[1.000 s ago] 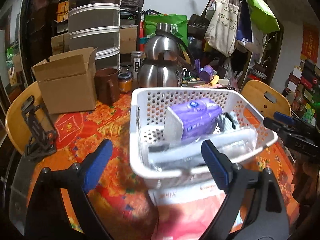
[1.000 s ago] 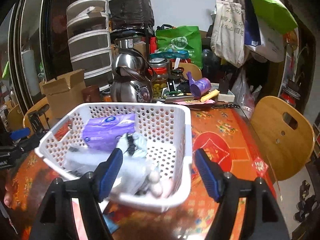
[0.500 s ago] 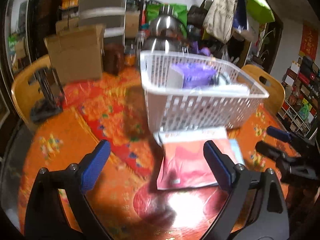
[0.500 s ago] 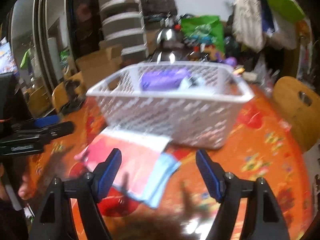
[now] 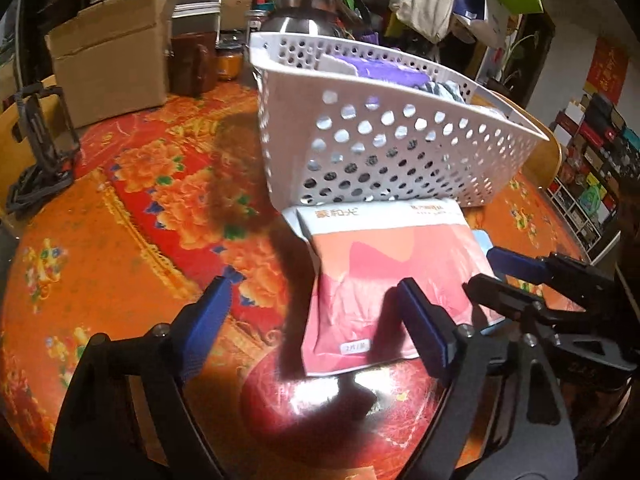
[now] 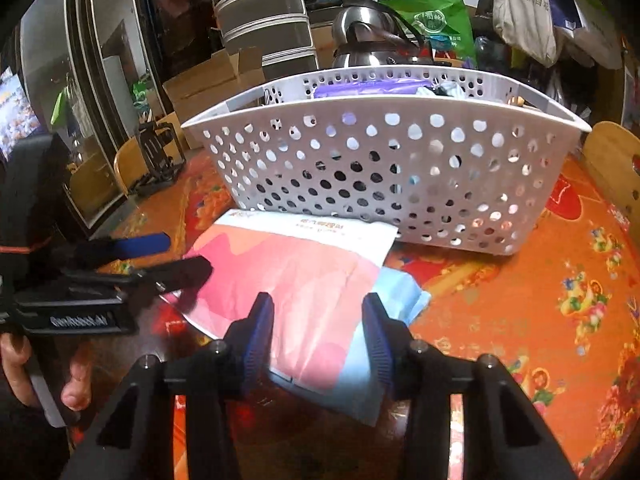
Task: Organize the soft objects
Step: 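Withdraw both tools and reach to the pink printed pouch, then close both tools on the pink pouch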
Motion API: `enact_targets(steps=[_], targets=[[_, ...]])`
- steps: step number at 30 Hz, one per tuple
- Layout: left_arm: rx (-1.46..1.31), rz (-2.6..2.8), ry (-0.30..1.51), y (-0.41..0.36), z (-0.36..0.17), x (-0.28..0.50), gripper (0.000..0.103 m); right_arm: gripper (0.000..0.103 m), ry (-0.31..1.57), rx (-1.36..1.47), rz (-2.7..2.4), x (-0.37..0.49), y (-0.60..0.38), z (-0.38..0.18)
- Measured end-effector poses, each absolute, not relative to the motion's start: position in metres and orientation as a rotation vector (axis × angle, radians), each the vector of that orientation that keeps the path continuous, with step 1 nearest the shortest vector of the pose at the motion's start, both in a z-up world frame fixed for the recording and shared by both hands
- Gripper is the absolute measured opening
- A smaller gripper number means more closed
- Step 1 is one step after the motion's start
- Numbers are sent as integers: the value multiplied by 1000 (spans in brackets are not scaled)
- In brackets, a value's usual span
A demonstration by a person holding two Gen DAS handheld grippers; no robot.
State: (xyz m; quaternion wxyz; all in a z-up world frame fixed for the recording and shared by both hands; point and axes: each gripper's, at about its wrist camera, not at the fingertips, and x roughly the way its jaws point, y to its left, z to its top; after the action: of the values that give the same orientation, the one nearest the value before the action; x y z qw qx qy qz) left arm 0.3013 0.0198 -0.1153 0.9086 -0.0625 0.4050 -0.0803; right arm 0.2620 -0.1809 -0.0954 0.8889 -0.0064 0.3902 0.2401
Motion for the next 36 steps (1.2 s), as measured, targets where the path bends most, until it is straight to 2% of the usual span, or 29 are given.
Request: enact_targets(steps=[4, 8, 11, 16, 19, 23, 25, 27, 29, 36], targets=[[-159, -214, 832, 18, -116, 305, 70, 46, 807, -19, 516, 262, -178, -97], [-176, -279, 832, 14, -116, 305, 42, 41, 806, -25, 533, 262, -174, -96], [-182, -301, 834, 11, -116, 304, 42, 34, 810, -25, 551, 262, -171, -97], [-208, -326, 853, 15, -117, 307, 41, 30, 809, -46, 555, 262, -167, -97], [-244, -341, 867, 21, -120, 310, 45, 28, 812, -42, 564, 263, -169, -97], [-188, -337, 853, 10, -119, 307, 44, 23, 810, -50, 569, 262, -167, -97], [-149, -326, 836, 2, -116, 301, 40, 20, 794, -74, 563, 259, -162, -95], [-140, -312, 817, 1, -112, 296, 30, 17, 781, -98, 556, 255, -159, -94], [-147, -299, 789, 5, -105, 289, 27, 15, 778, -102, 563, 253, -156, -93], [-119, -286, 763, 6, -92, 270, 27, 13, 752, -88, 578, 246, -154, -85]])
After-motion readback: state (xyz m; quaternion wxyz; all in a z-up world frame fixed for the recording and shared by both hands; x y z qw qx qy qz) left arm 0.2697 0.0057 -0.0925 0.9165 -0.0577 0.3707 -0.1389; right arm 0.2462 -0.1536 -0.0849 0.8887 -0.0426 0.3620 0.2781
